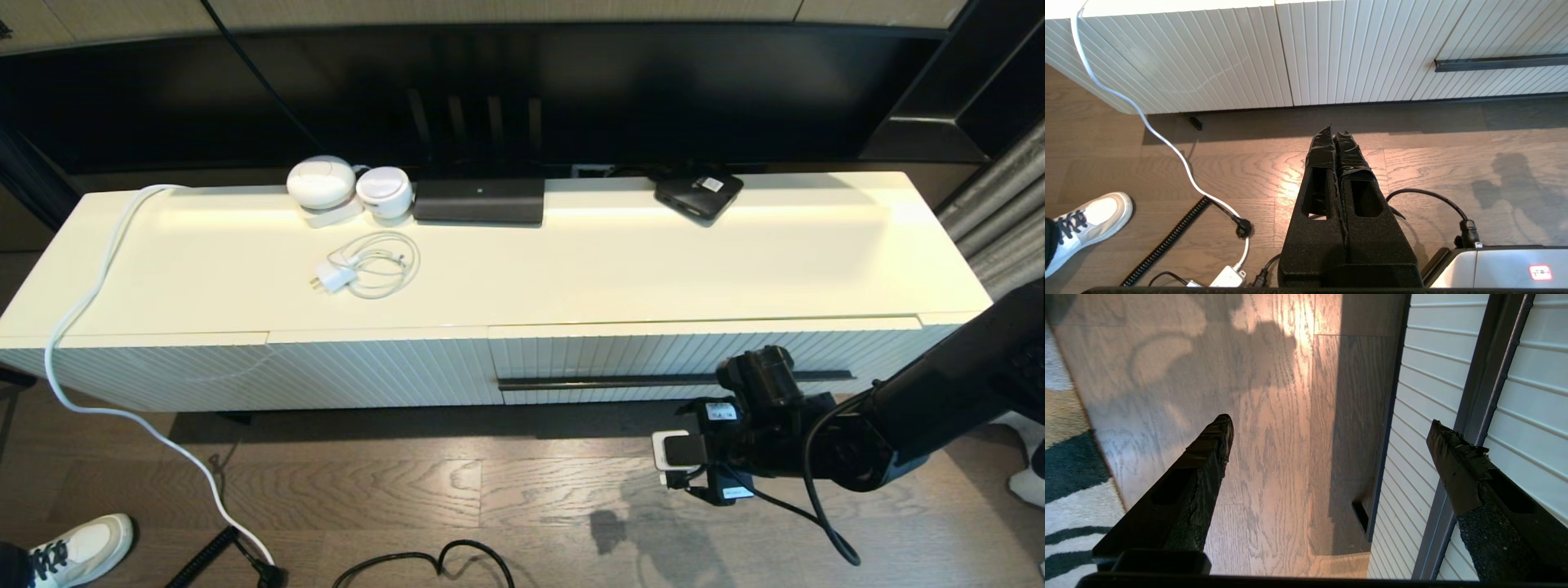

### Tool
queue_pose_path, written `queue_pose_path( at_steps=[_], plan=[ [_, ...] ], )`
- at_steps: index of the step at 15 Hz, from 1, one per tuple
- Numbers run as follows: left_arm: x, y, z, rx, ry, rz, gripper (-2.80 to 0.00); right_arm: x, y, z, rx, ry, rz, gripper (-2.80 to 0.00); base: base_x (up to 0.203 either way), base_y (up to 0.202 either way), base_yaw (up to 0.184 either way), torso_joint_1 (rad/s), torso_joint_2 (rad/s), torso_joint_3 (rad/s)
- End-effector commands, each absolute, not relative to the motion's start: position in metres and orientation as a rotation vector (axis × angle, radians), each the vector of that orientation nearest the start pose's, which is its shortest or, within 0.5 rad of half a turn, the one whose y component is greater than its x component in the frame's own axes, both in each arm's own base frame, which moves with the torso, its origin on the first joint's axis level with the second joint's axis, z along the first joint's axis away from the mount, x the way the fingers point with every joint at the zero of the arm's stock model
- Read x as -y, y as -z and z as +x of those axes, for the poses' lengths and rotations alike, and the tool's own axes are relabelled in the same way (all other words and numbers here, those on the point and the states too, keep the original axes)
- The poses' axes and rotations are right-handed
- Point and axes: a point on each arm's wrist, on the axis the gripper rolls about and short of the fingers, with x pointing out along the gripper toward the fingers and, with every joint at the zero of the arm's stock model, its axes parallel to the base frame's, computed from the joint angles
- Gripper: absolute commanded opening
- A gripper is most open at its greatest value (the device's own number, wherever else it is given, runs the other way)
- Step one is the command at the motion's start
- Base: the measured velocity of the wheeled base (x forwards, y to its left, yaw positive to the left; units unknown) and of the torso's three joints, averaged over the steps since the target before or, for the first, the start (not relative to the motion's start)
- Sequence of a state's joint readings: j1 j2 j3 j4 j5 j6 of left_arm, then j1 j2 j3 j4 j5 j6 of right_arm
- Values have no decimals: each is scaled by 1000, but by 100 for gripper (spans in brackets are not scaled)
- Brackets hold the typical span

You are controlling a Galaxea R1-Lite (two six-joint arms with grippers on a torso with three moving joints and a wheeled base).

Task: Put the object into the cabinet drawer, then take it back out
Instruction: Open the drawer

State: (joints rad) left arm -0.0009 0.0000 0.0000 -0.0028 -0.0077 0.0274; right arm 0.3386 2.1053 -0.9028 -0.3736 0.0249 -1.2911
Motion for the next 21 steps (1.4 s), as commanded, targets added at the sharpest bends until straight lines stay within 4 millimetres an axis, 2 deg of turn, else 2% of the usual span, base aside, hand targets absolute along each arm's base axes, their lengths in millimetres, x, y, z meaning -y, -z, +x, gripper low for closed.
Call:
queue_pose_path(
  at_steps=[1,5,13,21],
  plan=[
    [0,-75,-23,0,8,28,-280,-118,-41,342,-496,-830,-1332,0,0,0,0,0,0,0],
    [0,-75,-23,0,9,28,-280,-119,-45,349,-475,-810,-1332,0,0,0,0,0,0,0],
    [0,-75,-23,0,9,28,-280,-116,-39,360,-480,-794,-1327,0,0,0,0,0,0,0],
    [0,-75,-23,0,8,28,-280,-115,-43,373,-455,-762,-1325,0,0,0,0,0,0,0]
  ],
)
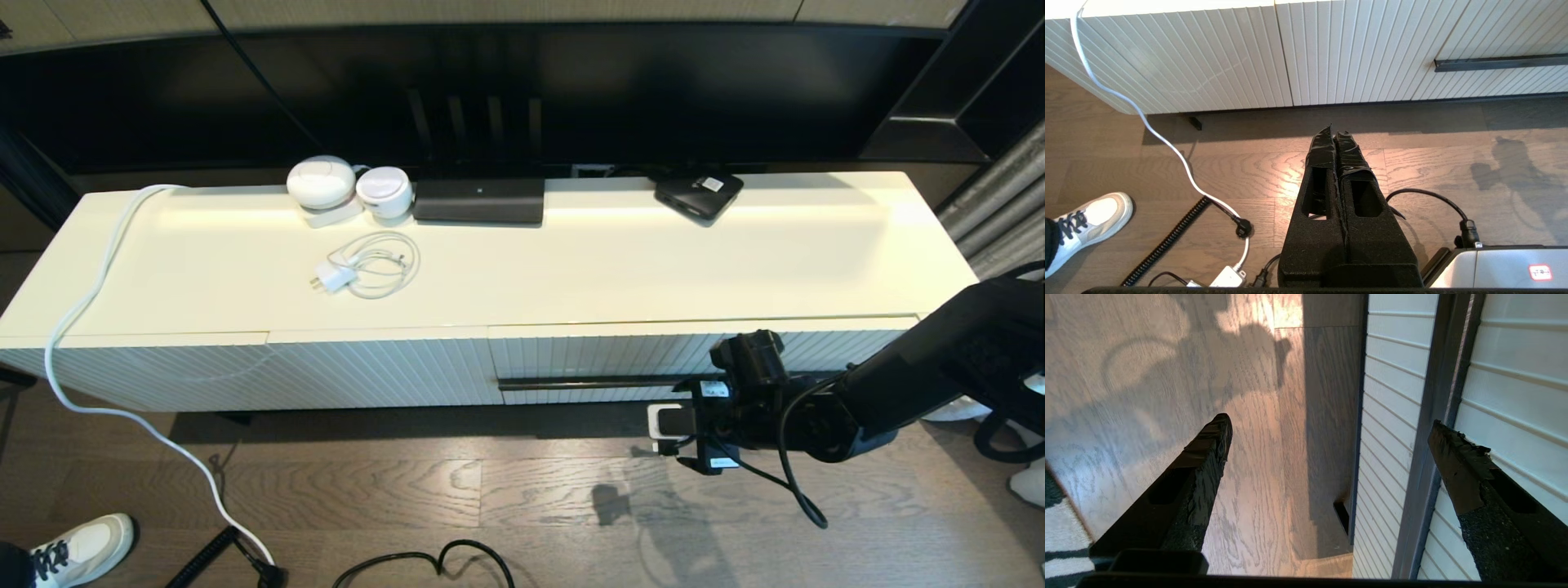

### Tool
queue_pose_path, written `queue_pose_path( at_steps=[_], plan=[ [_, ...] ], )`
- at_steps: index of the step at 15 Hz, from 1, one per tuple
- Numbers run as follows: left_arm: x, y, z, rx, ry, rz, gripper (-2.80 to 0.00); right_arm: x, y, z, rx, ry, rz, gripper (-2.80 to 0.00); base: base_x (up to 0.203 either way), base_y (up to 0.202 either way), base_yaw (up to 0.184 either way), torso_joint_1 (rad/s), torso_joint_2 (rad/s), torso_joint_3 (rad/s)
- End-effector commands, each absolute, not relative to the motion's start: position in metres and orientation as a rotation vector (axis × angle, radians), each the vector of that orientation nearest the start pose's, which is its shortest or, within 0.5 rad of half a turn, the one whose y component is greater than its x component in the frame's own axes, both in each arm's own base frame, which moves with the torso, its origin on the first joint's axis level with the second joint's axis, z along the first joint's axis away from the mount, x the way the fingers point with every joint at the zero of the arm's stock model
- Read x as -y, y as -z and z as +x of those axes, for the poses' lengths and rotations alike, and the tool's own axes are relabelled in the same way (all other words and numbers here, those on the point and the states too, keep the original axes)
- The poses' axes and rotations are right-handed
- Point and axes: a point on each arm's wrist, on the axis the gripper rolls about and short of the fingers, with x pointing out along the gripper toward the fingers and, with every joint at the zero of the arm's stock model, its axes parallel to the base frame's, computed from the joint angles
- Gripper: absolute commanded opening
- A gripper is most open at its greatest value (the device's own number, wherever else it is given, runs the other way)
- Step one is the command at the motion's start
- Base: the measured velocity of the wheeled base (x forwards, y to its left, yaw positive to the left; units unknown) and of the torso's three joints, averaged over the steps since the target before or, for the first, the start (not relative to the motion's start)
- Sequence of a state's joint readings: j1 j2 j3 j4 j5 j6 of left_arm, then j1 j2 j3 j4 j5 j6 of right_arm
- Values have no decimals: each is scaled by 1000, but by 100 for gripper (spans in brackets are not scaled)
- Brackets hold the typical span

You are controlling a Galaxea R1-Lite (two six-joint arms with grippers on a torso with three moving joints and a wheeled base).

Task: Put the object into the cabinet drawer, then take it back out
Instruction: Open the drawer

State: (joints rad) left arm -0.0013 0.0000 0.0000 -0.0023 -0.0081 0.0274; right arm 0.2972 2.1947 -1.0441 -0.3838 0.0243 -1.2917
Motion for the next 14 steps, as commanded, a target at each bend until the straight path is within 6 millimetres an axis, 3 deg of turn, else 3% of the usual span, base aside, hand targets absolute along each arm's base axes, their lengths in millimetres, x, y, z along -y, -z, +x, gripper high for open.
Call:
queue_pose_path(
  at_steps=[1,9,14],
  plan=[
    [0,-75,-23,0,8,28,-280,-116,-42,375,-456,-764,-1324,0,0,0,0,0,0,0],
    [0,-75,-23,0,8,28,-280,-119,-32,387,-457,-763,-1324,0,0,0,0,0,0,0],
    [0,-75,-23,0,9,28,-280,-118,-36,390,-441,-749,-1320,0,0,0,0,0,0,0]
  ],
)
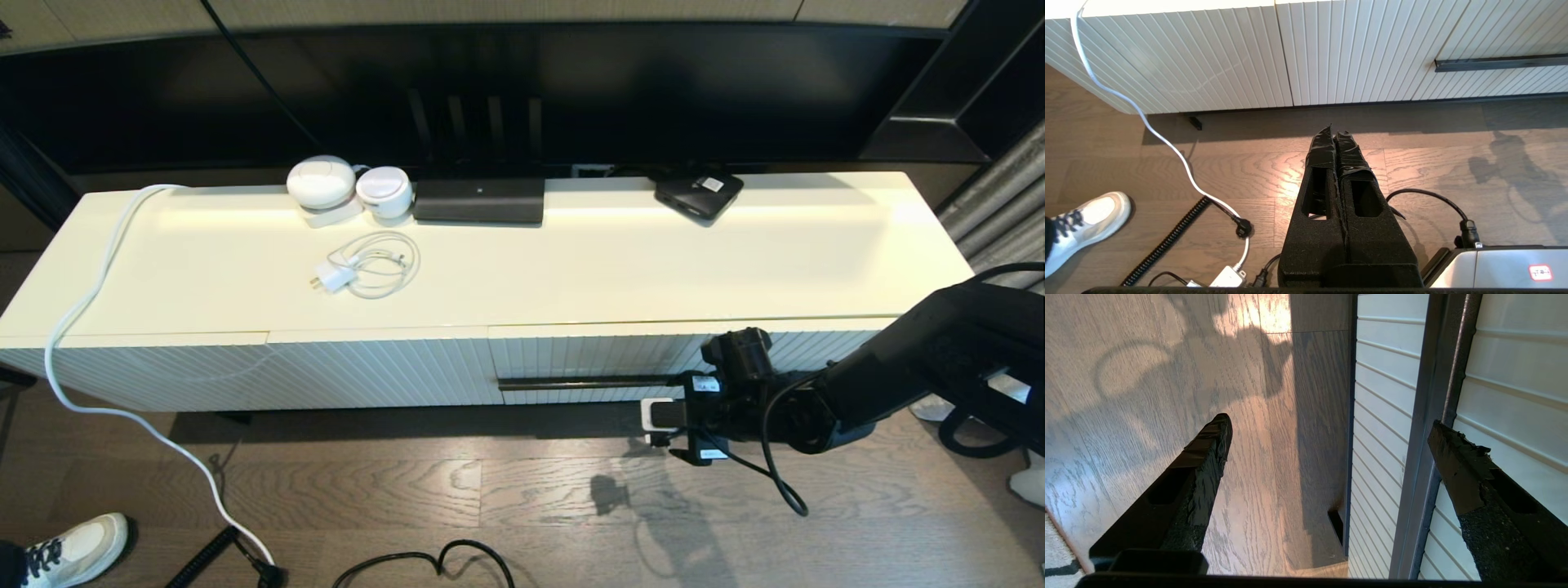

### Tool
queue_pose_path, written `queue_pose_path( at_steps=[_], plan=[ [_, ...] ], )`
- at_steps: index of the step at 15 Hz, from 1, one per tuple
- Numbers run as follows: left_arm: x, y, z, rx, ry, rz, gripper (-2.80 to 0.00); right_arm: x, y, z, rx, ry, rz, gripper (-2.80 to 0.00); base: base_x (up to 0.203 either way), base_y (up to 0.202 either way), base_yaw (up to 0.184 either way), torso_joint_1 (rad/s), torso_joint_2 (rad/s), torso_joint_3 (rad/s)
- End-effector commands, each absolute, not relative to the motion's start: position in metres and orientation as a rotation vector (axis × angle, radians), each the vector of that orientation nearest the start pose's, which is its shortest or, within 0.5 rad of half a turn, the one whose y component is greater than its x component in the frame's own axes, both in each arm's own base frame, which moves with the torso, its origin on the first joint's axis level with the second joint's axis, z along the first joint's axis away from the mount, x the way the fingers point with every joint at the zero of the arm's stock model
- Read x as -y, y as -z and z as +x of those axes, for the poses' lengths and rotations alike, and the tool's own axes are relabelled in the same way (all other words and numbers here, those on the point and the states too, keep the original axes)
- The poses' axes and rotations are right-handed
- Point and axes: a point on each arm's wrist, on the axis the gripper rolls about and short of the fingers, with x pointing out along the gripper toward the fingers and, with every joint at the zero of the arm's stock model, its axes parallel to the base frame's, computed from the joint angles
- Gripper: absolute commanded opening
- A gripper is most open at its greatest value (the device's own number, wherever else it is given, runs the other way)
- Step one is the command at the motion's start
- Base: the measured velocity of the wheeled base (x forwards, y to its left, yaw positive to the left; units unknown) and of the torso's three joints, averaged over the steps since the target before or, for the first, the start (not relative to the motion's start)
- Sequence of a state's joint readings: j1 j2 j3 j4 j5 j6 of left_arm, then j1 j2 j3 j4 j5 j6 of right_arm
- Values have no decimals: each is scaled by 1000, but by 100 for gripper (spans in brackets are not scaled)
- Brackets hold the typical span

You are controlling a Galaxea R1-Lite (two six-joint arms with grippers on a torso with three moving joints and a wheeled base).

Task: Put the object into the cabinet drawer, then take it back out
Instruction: Open the drawer

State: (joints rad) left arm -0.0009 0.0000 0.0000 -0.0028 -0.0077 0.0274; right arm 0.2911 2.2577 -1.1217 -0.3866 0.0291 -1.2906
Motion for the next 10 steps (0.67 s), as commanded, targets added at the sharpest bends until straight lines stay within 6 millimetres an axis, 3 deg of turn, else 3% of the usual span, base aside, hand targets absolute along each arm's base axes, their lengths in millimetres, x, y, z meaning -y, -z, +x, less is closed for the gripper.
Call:
queue_pose_path(
  at_steps=[1,10],
  plan=[
    [0,-75,-23,0,9,28,-280,-118,-39,389,-433,-748,-1319,0,0,0,0,0,0,0],
    [0,-75,-23,0,11,28,-280,-119,-38,395,-388,-715,-1321,0,0,0,0,0,0,0]
  ],
)
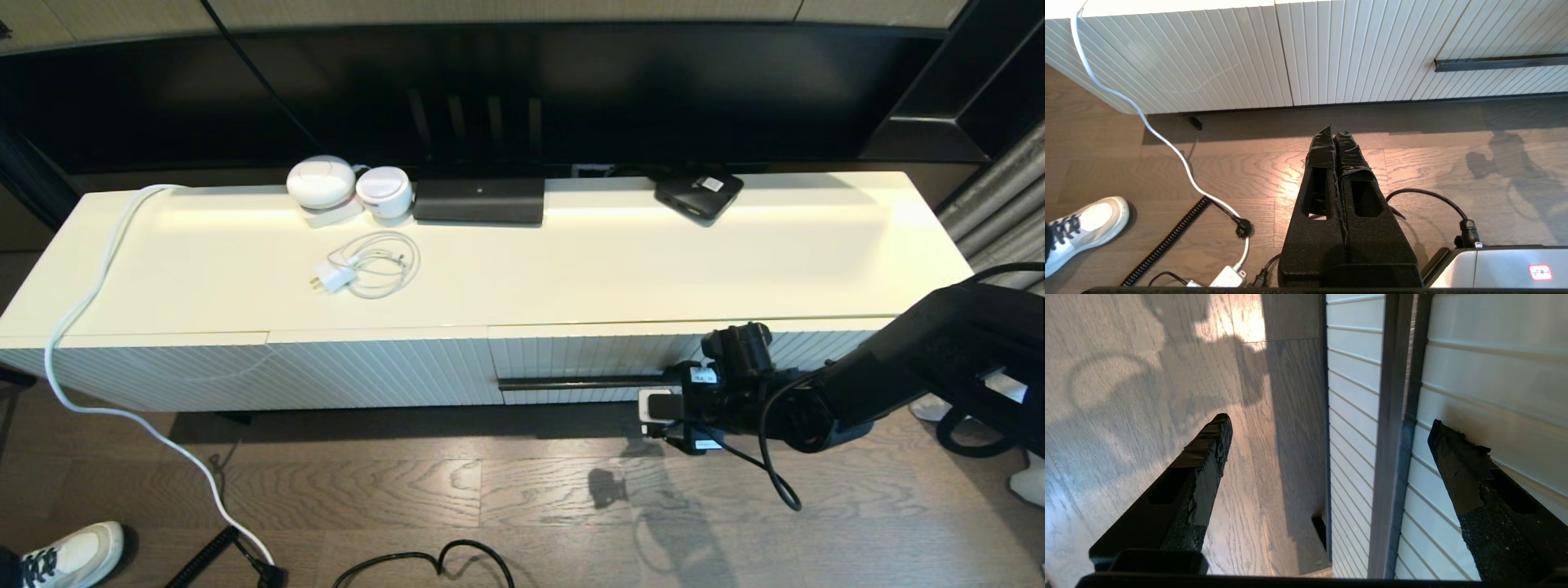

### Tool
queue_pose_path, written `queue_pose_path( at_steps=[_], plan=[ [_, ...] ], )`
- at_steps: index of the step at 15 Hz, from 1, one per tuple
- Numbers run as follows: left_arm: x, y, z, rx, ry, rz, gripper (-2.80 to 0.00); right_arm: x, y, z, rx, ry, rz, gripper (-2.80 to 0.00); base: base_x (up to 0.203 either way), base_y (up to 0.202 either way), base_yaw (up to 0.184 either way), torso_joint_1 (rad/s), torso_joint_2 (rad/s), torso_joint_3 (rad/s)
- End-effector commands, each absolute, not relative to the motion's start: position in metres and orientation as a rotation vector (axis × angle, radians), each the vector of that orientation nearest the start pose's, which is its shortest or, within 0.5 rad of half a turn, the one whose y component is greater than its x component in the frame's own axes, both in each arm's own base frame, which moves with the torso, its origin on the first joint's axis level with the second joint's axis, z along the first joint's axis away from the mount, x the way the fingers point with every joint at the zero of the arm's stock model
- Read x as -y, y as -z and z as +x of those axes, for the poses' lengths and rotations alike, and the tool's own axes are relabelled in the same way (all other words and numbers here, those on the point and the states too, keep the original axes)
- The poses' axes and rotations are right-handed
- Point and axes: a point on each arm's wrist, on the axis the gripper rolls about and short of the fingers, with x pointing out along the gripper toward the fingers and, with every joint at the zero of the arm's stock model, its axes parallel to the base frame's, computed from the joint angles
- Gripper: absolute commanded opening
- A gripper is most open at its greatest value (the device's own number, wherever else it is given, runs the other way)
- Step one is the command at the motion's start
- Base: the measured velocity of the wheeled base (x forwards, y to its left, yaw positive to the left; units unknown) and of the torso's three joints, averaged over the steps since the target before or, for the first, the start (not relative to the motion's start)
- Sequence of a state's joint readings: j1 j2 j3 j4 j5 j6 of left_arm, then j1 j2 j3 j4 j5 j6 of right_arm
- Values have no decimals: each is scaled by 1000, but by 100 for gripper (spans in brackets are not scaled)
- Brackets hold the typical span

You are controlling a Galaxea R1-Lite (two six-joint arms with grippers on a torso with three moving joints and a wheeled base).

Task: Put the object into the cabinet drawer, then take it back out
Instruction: Open the drawer

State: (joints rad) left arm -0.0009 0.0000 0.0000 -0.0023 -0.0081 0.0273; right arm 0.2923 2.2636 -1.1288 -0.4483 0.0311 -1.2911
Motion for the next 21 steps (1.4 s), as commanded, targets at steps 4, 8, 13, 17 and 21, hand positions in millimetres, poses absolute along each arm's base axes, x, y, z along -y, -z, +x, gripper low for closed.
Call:
queue_pose_path(
  at_steps=[4,8,13,17,21],
  plan=[
    [0,-75,-23,0,9,28,-280,-120,-37,396,-387,-716,-1320,0,0,0,0,0,0,0],
    [0,-75,-23,0,9,28,-280,-121,-36,398,-386,-716,-1320,0,0,0,0,0,0,0],
    [0,-75,-23,0,9,28,-280,-122,-29,402,-382,-712,-1319,0,0,0,0,0,0,0],
    [0,-75,-23,0,9,28,-280,-122,-25,402,-390,-719,-1319,0,0,0,0,0,0,0],
    [0,-75,-23,0,9,28,-280,-124,-23,399,-403,-734,-1320,0,0,0,0,0,0,0]
  ],
)
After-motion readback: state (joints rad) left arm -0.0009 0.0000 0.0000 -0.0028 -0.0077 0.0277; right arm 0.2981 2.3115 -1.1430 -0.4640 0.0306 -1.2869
